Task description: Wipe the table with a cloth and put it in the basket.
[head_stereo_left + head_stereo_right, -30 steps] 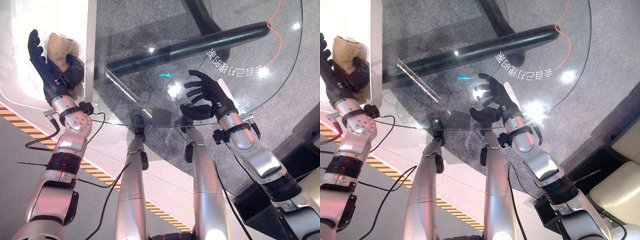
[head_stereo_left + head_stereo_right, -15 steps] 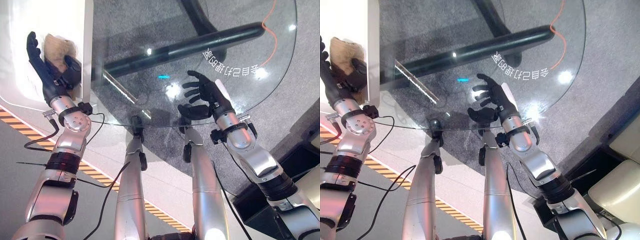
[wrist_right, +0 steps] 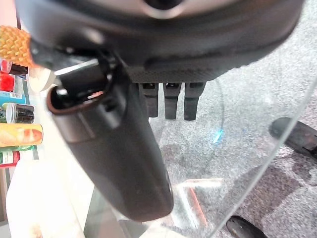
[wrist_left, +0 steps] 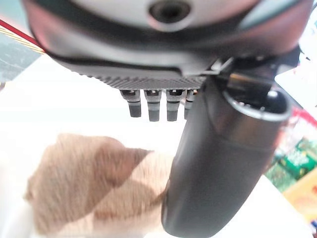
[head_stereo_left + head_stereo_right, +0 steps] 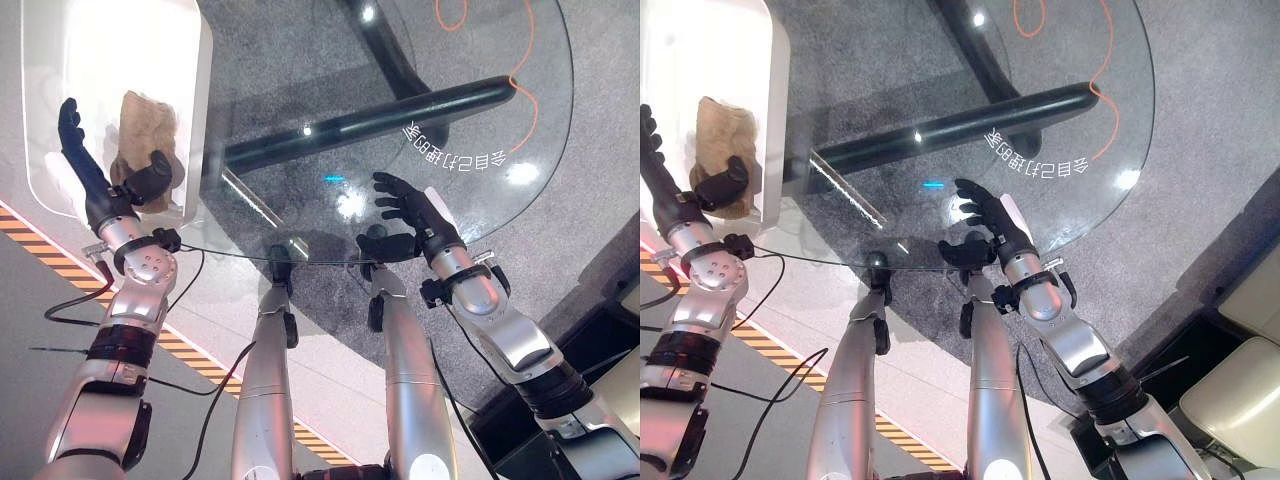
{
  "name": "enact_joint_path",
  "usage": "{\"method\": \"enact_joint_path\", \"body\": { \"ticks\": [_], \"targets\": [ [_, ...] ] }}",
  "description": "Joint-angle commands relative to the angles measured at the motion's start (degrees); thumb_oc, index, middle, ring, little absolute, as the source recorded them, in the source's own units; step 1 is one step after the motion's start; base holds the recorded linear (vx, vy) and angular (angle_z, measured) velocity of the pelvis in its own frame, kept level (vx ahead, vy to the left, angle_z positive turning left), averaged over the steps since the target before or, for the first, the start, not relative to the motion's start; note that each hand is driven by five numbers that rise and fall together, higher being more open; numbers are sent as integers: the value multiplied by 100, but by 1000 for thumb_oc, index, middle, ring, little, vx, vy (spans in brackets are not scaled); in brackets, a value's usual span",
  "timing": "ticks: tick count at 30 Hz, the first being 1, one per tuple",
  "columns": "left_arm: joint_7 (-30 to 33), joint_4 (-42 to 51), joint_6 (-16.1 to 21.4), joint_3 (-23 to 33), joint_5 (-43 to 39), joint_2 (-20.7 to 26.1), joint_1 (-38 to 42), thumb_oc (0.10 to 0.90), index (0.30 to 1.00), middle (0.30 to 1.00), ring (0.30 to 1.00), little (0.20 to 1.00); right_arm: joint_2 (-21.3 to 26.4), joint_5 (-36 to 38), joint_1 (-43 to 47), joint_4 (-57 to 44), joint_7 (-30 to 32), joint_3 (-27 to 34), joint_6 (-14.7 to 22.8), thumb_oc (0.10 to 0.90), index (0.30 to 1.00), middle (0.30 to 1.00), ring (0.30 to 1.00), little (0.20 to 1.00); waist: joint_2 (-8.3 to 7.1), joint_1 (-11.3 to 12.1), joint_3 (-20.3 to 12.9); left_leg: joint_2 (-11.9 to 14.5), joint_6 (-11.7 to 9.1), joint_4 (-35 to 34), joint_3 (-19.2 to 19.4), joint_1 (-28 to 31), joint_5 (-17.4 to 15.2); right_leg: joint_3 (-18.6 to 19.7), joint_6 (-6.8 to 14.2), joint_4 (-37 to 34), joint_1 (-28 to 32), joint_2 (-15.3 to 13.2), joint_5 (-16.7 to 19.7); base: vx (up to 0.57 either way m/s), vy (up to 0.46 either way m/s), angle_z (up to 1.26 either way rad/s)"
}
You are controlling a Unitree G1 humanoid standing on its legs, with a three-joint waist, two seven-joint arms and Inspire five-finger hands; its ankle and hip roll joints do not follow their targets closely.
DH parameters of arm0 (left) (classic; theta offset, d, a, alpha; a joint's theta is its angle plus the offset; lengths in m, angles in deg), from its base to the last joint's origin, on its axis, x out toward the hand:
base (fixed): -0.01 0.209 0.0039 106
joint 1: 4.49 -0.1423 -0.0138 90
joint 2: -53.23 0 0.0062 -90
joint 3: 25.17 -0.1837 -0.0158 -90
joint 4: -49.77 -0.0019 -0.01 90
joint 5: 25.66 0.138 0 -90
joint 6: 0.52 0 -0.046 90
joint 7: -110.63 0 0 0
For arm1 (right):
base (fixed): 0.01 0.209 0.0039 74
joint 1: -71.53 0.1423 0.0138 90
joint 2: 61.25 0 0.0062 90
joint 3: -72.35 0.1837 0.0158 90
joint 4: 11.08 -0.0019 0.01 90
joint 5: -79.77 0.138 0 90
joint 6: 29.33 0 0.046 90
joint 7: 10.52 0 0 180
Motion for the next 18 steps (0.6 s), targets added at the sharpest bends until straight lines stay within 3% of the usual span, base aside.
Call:
{"method": "enact_joint_path", "body": {
  "ticks": [1, 13, 18],
  "targets": [
    [151, 464, 364, 714, 303, 525, -216, 800, 900, 900, 900, 900, 3, -171, -382, -877, -127, 331, 294, 800, 900, 900, 900, 900, 222, 31, -119, -479, 381, -12, 458, 118, -91, -131, 58, -477, 511, 415, -88, 0, 0, 0],
    [149, 943, 823, 1076, 15, 654, -581, 800, 900, 900, 900, 900, -15, -148, -709, -878, -159, 394, 339, 800, 900, 900, 900, 900, 227, 155, -119, -494, 364, -329, 328, 853, -28, -285, 34, -532, 1254, 416, -246, -42, -65, 5],
    [-251, 1165, 1003, 1092, -274, 504, -787, 800, 900, 900, 900, 900, -170, 96, -1012, -640, -107, 318, 508, 800, 900, 900, 900, 900, 198, 222, -119, -488, 360, -492, 239, 1163, 21, -352, 19, -570, 1562, 451, -317, -26, -127, 3]
  ]
}}
